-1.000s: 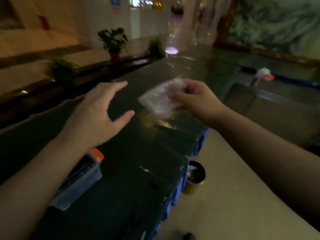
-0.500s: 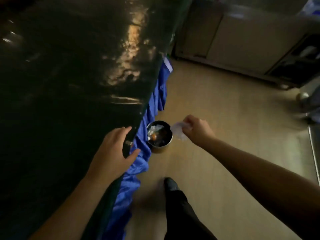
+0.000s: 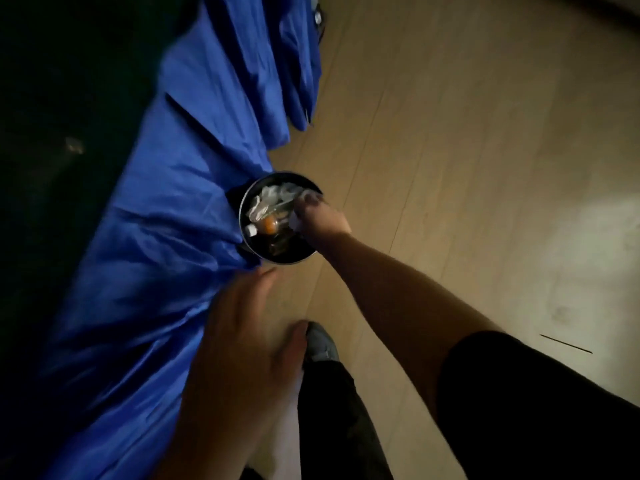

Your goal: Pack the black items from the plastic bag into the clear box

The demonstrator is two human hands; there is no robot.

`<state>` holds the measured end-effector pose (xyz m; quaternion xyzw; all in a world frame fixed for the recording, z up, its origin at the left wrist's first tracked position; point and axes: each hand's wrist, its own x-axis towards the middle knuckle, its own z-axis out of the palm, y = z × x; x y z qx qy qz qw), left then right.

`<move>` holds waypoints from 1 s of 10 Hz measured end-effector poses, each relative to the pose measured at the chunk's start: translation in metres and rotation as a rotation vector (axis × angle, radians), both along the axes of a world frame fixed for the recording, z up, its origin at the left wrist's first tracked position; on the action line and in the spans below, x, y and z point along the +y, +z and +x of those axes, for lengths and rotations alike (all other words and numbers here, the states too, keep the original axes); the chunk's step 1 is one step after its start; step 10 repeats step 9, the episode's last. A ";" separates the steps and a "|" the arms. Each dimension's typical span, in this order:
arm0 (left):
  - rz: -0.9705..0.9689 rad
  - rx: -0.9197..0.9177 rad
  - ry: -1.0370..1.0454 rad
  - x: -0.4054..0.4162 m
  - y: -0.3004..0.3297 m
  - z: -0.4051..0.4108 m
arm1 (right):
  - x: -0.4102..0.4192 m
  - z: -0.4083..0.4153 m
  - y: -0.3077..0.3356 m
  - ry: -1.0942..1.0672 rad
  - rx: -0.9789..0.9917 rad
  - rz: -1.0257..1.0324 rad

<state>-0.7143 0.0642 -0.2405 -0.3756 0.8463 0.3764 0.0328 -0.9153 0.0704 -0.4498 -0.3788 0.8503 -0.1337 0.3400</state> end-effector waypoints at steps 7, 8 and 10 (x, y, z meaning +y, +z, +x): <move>-0.045 0.010 -0.035 -0.013 -0.088 0.003 | -0.025 0.015 -0.077 0.199 -0.047 0.404; -0.031 0.065 -0.032 -0.023 -0.058 0.008 | -0.011 0.030 0.000 0.234 0.073 0.231; 0.068 0.095 -0.005 -0.030 -0.035 0.013 | 0.005 0.035 0.050 0.226 0.110 0.117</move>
